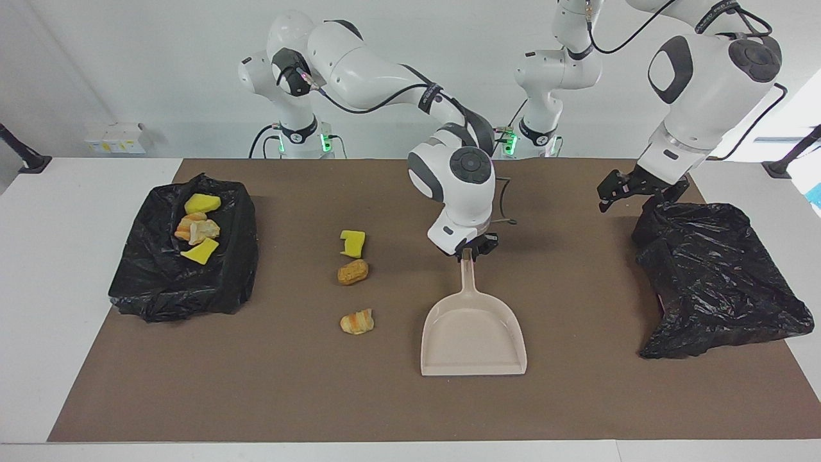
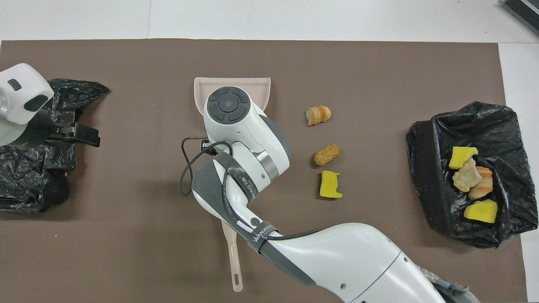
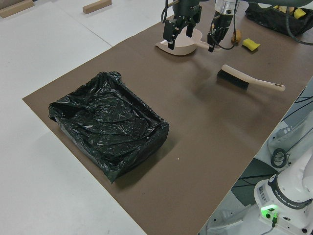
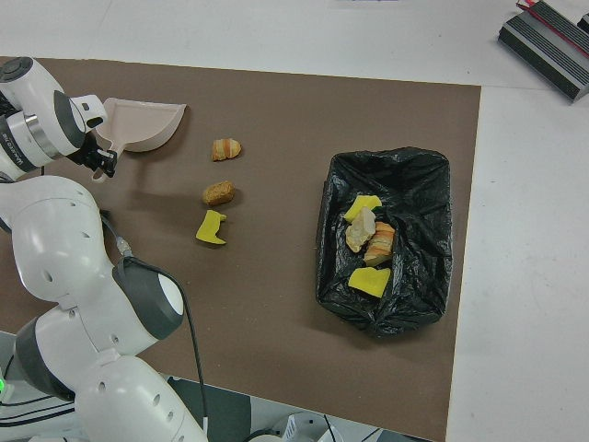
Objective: Sweep and dump trash in bin
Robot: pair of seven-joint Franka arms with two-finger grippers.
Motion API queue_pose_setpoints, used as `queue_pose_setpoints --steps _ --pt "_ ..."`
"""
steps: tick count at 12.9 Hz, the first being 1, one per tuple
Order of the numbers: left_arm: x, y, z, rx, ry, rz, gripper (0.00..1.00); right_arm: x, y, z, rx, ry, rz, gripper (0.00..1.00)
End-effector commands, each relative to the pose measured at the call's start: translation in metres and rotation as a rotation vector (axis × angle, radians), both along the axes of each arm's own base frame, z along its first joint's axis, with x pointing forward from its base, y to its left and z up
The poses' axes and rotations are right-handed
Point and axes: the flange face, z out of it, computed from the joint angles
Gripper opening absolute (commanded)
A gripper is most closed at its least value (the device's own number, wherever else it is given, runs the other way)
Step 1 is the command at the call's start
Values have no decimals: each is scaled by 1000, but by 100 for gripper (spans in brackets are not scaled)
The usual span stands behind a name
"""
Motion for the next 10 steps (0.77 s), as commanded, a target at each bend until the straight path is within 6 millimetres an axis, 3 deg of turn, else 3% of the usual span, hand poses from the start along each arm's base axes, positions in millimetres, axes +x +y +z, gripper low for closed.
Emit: queue_pose_setpoints --steps 1,2,3,6,8,9,10 --pt "-5 -10 -8 13 -19 -19 100 4 2 7 24 2 -24 0" --pt "-4 -14 -12 12 -25 -25 100 4 1 8 22 -1 -25 10" --pt "-1 -21 -17 10 -31 -34 100 3 1 8 17 -3 -24 33" --pt "10 -47 -39 7 -71 -21 100 1 1 13 13 -19 -17 46" --pt "18 -67 -52 3 -93 -18 100 2 -2 29 25 -41 -6 69" --pt "24 -78 -66 1 -99 -11 100 -3 -5 42 19 -47 4 74" --pt "28 -91 -76 -4 -114 -1 100 -16 -6 49 8 -44 14 86"
